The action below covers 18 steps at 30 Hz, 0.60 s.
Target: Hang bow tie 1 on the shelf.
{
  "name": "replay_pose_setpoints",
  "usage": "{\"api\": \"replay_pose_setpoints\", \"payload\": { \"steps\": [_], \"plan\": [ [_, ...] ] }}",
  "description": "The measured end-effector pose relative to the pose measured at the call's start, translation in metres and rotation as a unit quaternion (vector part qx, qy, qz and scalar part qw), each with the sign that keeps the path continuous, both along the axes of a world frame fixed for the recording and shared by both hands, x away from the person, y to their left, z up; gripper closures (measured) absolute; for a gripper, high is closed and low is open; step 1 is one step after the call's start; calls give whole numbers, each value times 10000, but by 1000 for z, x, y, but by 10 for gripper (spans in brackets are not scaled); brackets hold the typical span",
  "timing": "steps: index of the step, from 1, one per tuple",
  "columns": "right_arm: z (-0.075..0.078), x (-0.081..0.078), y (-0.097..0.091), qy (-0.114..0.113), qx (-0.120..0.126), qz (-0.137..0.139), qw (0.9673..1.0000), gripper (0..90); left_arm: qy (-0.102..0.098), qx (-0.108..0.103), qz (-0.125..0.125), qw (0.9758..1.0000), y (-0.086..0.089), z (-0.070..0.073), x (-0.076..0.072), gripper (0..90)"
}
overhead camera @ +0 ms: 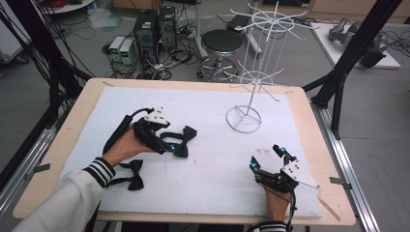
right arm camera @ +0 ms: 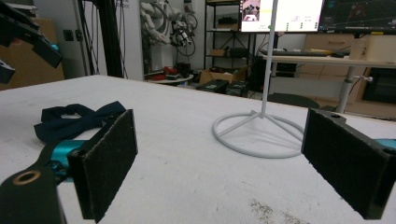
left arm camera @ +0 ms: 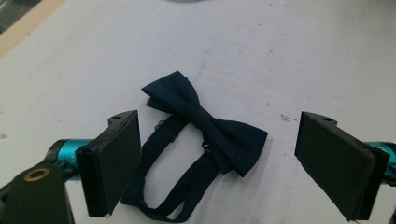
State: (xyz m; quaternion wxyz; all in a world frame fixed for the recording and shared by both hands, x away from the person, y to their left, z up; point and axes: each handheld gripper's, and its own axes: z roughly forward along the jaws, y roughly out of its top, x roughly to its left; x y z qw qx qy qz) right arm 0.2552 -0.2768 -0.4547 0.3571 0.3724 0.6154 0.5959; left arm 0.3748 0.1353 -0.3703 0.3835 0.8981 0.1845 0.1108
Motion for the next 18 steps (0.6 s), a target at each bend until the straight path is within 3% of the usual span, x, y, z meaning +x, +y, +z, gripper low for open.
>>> {"api": "replay_pose_setpoints", "payload": {
  "steps": [10,18],
  "plan": [
    [0,0,0,-26,-15,-2,10000,100,347,396,33,9986,-16,-18,2,151],
    [0,0,0,-9,-8,-6,10000,100,468,671,116,9966,-25,-29,4,160]
  ]
}}
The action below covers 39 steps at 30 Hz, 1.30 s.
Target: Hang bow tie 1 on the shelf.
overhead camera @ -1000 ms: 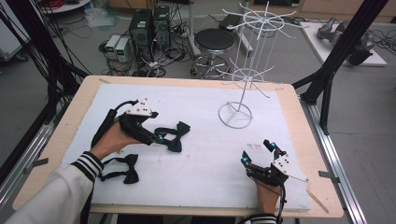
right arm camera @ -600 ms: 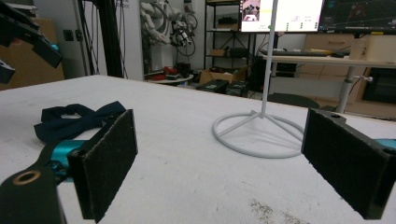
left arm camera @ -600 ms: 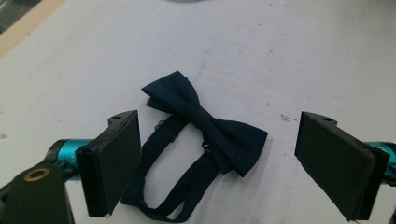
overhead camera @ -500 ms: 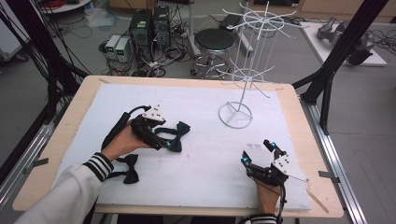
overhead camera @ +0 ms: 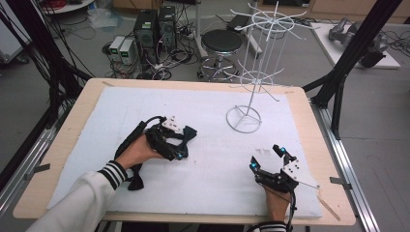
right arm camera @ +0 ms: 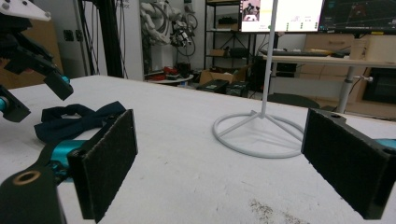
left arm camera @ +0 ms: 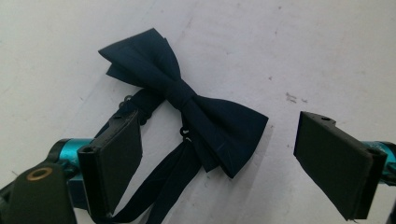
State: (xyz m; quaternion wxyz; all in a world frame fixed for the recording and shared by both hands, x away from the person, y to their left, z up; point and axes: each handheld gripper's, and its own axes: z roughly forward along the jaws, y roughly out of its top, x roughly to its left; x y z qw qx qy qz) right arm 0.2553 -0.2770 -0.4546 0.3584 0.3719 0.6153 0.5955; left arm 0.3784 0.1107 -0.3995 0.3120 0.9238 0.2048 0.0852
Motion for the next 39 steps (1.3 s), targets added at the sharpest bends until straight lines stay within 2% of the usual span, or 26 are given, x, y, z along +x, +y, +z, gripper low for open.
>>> {"api": "replay_pose_setpoints", "payload": {
  "steps": [6,10,27,29,31,36,38,39],
  "plan": [
    [0,0,0,-9,-10,3,10000,100,145,101,23,9998,-4,-7,1,175],
    [0,0,0,-4,-2,1,10000,100,160,268,-4,9995,-8,-12,1,194],
    [0,0,0,10,3,14,10000,100,227,467,306,9982,-13,-22,5,324],
    [0,0,0,10,5,13,10000,100,283,462,344,9979,-13,-23,5,365],
    [0,0,0,8,9,11,10000,100,338,449,391,9977,-12,-23,6,366],
    [0,0,0,10,9,11,10000,100,363,370,501,9974,-10,-22,8,484],
    [0,0,0,-16,-7,6,10000,100,394,332,551,9972,-8,-22,10,504],
    [0,0,0,10,9,11,10000,100,406,287,591,9970,-7,-22,11,552]
  ]
}}
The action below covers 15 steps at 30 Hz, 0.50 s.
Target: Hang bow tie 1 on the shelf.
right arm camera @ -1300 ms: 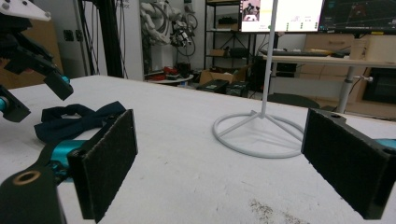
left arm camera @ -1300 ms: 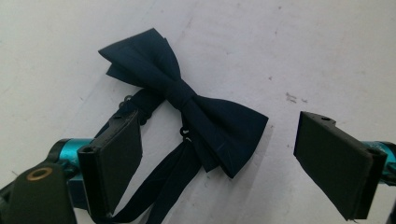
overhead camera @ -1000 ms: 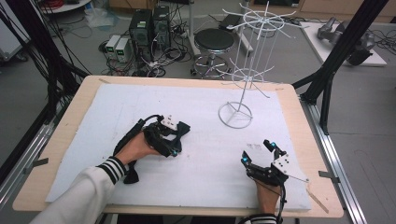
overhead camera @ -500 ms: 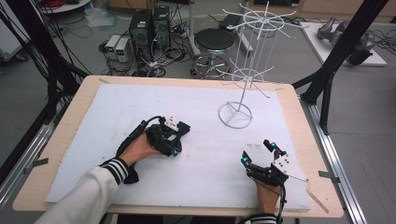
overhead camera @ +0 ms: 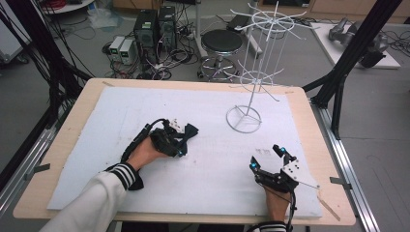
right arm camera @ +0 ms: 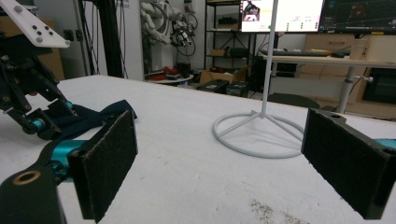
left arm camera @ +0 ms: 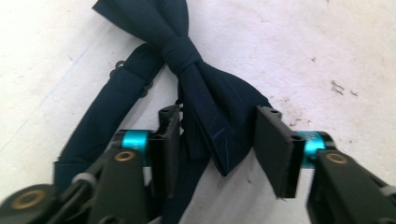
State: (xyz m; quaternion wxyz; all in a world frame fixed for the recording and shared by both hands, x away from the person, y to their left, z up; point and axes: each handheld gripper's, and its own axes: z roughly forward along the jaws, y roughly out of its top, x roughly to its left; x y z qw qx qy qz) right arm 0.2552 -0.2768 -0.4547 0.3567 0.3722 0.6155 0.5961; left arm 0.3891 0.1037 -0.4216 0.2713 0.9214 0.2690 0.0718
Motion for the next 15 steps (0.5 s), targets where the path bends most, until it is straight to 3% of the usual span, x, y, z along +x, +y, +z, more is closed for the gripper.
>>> {"api": "replay_pose_setpoints", "payload": {
  "steps": [8,15],
  "plan": [
    [0,0,0,0,3,-1,10000,100,-58,26,122,9999,6,2,4,757],
    [0,0,0,2,2,0,10000,100,-188,4,13,9998,8,6,2,801]
  ]
}}
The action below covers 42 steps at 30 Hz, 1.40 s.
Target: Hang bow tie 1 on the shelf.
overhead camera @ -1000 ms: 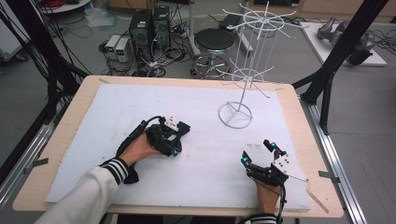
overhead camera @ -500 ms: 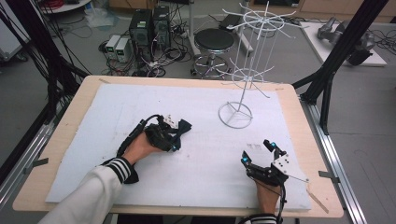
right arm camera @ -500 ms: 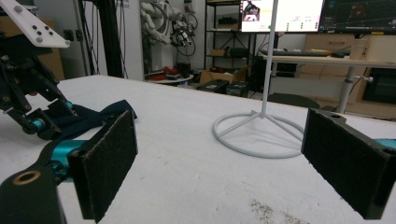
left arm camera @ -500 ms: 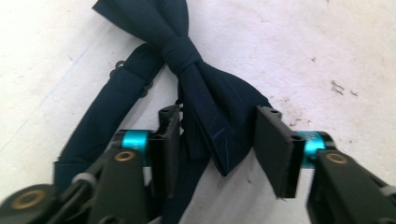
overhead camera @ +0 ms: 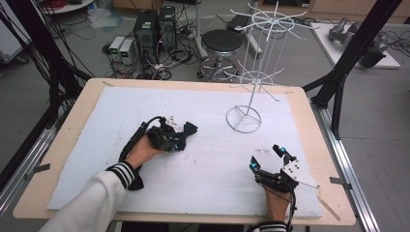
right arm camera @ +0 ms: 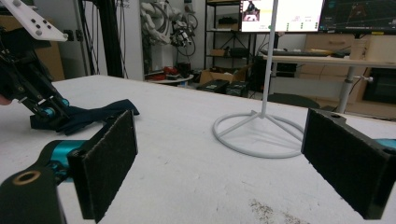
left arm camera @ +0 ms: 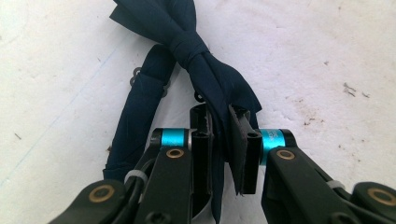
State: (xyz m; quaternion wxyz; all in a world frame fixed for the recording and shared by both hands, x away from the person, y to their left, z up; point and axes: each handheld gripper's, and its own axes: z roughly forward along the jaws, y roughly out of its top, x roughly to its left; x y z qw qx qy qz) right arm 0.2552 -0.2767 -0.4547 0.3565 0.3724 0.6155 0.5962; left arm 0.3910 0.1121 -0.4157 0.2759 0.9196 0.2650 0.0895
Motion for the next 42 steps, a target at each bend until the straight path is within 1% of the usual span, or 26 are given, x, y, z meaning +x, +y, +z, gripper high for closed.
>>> {"api": "replay_pose_setpoints", "payload": {
  "steps": [6,8,11,15,17,19,21,22,23,25,26,27,28,29,31,32,34,35,36,37,38,39,40,41,42],
  "plan": [
    [0,0,0,-7,-10,3,10000,100,-36,-118,-87,9999,1,1,-1,805],
    [0,0,0,-9,-16,2,10000,100,-2,-133,-152,9998,2,2,-1,809],
    [0,0,0,-12,-21,0,10000,100,-33,-181,-201,9996,3,4,-2,812],
    [0,0,0,-13,-32,27,10000,100,-103,-338,-252,9991,6,9,-4,816],
    [0,1,0,-18,-32,13,10000,100,-110,-462,-263,9985,8,11,-6,818],
    [0,1,0,18,-12,1,10000,100,-159,-537,-306,9980,10,13,-7,819],
    [1,1,0,52,-16,5,10000,100,-142,-645,-322,9973,13,15,-9,820],
    [1,1,1,50,-33,8,10000,100,-174,-639,-382,9971,15,16,-9,820],
    [1,1,1,50,-33,8,10000,100,-210,-688,-357,9968,16,17,-10,820],
    [1,2,1,53,-132,-4,9999,100,-241,-718,-328,9966,18,19,-10,820],
    [1,2,1,53,-132,-4,9999,100,-250,-754,-344,9962,21,20,-10,820],
    [3,2,1,27,-307,-41,9995,100,-251,-811,-336,9958,22,21,-11,820],
    [3,2,1,27,-307,-41,9995,100,-272,-850,-347,9954,24,22,-11,820],
    [7,2,1,13,-242,-2,9997,100,-279,-954,-331,9945,25,23,-11,822],
    [8,2,1,11,-196,34,9998,100,-287,-1120,-347,9927,28,24,-12,823],
    [12,3,0,48,-169,157,9997,100,-310,-1168,-390,9919,29,26,-12,823],
    [14,4,0,69,-158,209,9996,100,-339,-1279,-449,9902,31,28,-13,824],
    [18,6,1,121,-151,353,9992,100,-335,-1315,-473,9896,32,29,-14,824],
    [20,6,1,138,-139,396,9990,100,-353,-1393,-486,9884,33,30,-14,823],
    [20,6,1,138,-139,396,9990,100,-369,-1421,-534,9877,35,32,-14,823],
    [25,8,2,127,-156,569,9982,100,-395,-1460,-552,9870,36,33,-15,824],
    [25,8,2,127,-156,569,9982,100,-404,-1522,-535,9861,36,34,-16,824],
    [30,10,2,117,-173,737,9971,100,-404,-1531,-528,9860,37,35,-17,824],
    [33,12,2,138,-140,844,9962,100,-422,-1559,-559,9853,38,37,-18,824],
    [33,12,2,138,-140,844,9962,100,-461,-1574,-570,9848,38,38,-20,824]
  ]
}}
